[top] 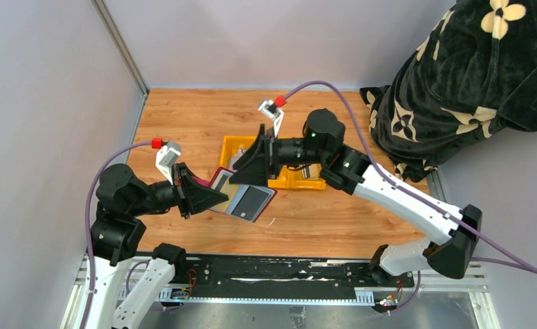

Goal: Take the credit cards out of the card holder
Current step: Remove the credit card from the card holder.

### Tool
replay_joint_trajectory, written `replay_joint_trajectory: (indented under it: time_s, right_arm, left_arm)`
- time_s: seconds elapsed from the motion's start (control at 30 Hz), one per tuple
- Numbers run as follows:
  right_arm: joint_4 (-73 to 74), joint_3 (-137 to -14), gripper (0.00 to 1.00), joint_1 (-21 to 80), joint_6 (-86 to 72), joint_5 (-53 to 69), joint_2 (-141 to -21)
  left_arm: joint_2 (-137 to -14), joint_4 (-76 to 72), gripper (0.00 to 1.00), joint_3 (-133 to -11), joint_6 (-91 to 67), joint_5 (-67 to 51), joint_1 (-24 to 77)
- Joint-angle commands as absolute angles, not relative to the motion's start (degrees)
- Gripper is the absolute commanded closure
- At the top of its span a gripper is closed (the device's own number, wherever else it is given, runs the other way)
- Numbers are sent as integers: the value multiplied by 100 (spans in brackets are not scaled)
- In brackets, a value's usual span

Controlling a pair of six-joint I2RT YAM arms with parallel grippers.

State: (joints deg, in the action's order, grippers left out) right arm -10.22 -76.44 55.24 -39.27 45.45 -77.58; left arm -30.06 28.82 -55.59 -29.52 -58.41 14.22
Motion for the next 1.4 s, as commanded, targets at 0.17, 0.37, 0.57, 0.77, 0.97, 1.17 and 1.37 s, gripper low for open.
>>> replay_joint_trajectory:
  time_s: [0.17,0.37,0.57,0.77,0.97,1.17,1.37]
  right_arm:
    - [231,-7630,22,5194,-3549,2731,-6698]
    - [-1359,-6598,23,5239,-4628,3603,-6645]
    - [-2239,-6042,25,5283,-5234,3938,-6939]
    - [-2921,-5870,29,5291,-5643,4207,-7329]
    - [-3247,-5963,34,5300,-5836,4357,-7552]
    - [-3693,-6121,46,5300,-6135,4544,-7749]
    - [-4258,-6190,53,5324,-6518,4700,-7954]
  left_arm:
    - [-3280,3168,100,-5631,-2553,-4087,1424]
    - [-3424,3062,100,-5710,-2776,-3946,1408]
    - [-3469,2641,100,-5724,-3388,-4542,1365]
    - [-3507,1783,100,-5512,-4429,-5261,1306]
    - [-3609,1374,100,-5476,-5015,-5739,1310]
    - [-3628,1620,100,-5464,-4958,-5774,1310]
    - [-3637,1808,99,-5459,-4824,-5634,1310]
